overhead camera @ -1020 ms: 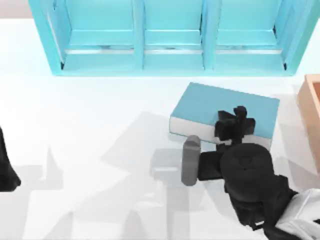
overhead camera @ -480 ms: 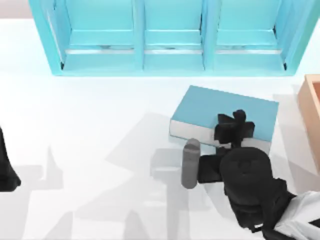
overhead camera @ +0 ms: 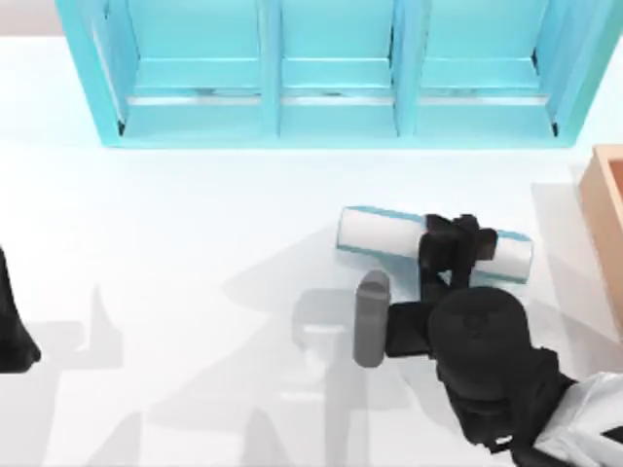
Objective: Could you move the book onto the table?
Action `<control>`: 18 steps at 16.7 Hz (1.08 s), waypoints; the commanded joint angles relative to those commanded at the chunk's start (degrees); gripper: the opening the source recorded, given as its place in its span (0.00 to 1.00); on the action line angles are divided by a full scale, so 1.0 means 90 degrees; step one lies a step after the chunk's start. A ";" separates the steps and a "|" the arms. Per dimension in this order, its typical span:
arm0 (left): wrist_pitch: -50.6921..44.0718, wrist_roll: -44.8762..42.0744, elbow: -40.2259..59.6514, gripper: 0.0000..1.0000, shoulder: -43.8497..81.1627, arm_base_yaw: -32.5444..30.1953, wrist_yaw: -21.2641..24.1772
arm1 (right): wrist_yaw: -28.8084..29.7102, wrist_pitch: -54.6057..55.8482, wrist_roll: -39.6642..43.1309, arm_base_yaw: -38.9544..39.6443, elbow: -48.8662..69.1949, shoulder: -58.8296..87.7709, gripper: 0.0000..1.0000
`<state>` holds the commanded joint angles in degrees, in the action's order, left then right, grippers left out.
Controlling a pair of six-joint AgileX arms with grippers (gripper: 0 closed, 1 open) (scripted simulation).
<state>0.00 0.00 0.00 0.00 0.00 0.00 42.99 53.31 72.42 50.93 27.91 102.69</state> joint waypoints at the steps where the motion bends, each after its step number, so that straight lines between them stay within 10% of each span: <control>1: 0.0000 0.0000 0.0000 1.00 0.0000 0.0000 0.0000 | 0.0000 0.0000 0.0000 0.0000 0.0000 0.0000 0.90; 18: 0.0000 0.0000 0.0000 1.00 0.0000 0.0000 0.0000 | 0.0731 -0.1193 -0.1339 0.1318 -0.0020 -0.0582 1.00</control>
<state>0.00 0.00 0.00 0.00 0.00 0.00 49.57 42.57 60.37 62.79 27.74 97.45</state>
